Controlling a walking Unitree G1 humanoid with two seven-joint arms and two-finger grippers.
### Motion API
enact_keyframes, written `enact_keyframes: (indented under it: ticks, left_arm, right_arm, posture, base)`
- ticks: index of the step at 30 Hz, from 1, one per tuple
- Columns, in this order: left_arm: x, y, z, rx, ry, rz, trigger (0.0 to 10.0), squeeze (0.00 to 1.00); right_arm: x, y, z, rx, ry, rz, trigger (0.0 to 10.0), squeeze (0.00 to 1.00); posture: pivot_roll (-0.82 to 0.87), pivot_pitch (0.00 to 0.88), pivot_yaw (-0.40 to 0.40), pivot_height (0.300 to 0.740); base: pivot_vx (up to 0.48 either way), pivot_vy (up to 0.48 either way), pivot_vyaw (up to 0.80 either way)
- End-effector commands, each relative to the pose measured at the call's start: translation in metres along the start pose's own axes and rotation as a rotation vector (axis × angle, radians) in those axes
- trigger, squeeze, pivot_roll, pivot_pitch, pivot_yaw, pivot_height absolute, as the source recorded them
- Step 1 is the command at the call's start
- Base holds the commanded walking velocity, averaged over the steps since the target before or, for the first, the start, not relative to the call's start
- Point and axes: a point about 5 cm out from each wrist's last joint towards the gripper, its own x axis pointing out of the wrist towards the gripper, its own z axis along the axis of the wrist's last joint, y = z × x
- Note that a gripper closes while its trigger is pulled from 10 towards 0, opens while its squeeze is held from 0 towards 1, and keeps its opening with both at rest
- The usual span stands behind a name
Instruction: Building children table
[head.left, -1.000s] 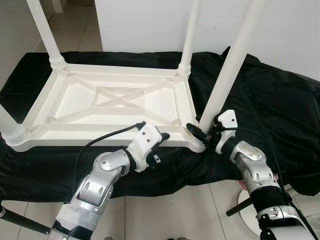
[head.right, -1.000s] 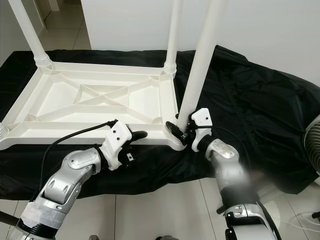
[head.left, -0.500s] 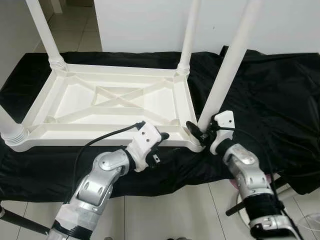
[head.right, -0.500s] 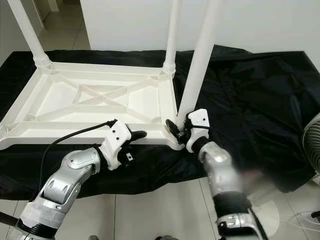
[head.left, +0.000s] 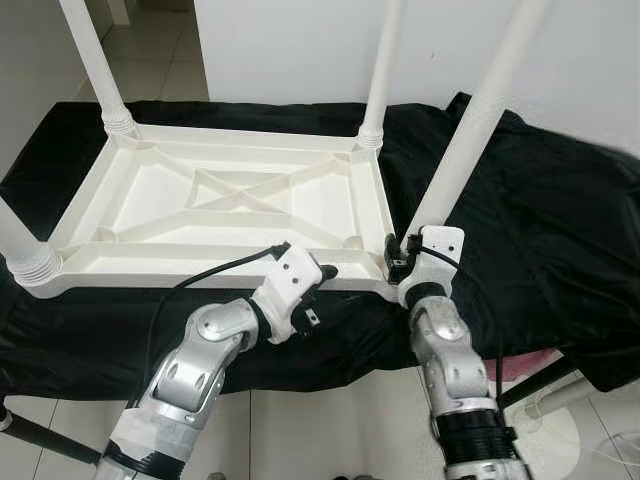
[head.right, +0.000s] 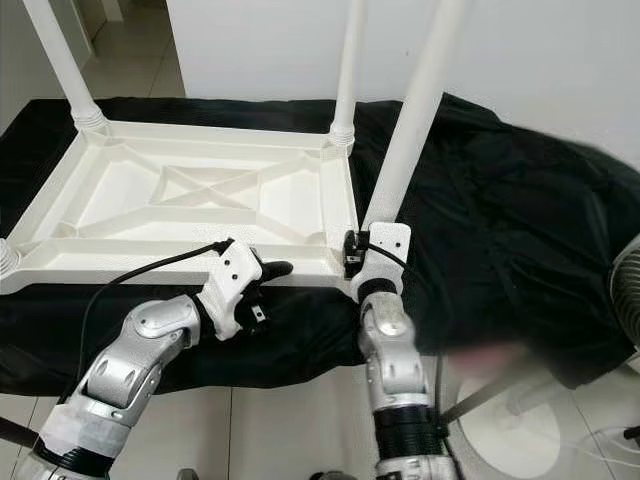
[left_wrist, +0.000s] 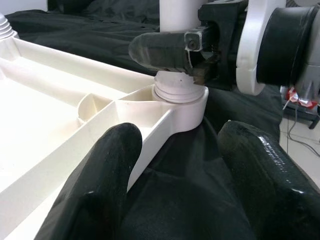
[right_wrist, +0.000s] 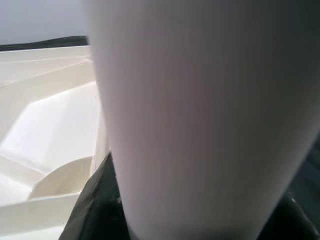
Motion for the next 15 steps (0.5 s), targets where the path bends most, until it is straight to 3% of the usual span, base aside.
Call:
enact_keyframes:
  ticks: [1,7,8,11,12,15]
  left_arm:
    - [-0.001,0.001,0.0,-0.002,0.004,0.065,10.0,0.0]
    - [0.0,0.002,0.0,0.001,0.004,0.065,10.0,0.0]
    - [0.001,0.003,0.001,0.001,0.003,0.066,10.0,0.0]
    - [0.001,0.003,0.001,0.002,0.002,0.067,10.0,0.0]
    - [0.001,0.003,0.001,0.002,0.002,0.067,10.0,0.0]
    - [0.001,0.002,0.001,0.0,0.0,0.067,10.0,0.0]
  right_arm:
    - [-0.005,-0.006,-0.012,0.023,0.063,-0.077,10.0,0.0]
    - [0.0,-0.012,-0.005,0.023,0.032,-0.013,10.0,0.0]
    - [0.0,-0.011,-0.003,0.038,0.018,0.018,10.0,0.15]
    - [-0.001,-0.01,-0.002,0.048,0.009,0.034,10.0,0.15]
    - [-0.002,-0.009,0.001,0.056,-0.008,0.057,10.0,1.0]
    - [-0.003,-0.009,0.004,0.075,-0.031,0.117,10.0,1.0]
  posture:
    - [-0.05,0.087,-0.055,0.74]
    - [-0.05,0.083,-0.055,0.74]
    - [-0.05,0.083,-0.055,0.74]
    - [-0.05,0.083,-0.055,0.74]
    - [-0.05,0.082,-0.056,0.74]
    - [-0.06,0.081,-0.057,0.74]
  base:
    - [0.0,0.0,0.0]
    - [0.0,0.0,0.0]
    - [0.0,0.0,0.0]
    - [0.0,0.0,0.0]
    - [0.0,0.0,0.0]
    - [0.0,0.0,0.0]
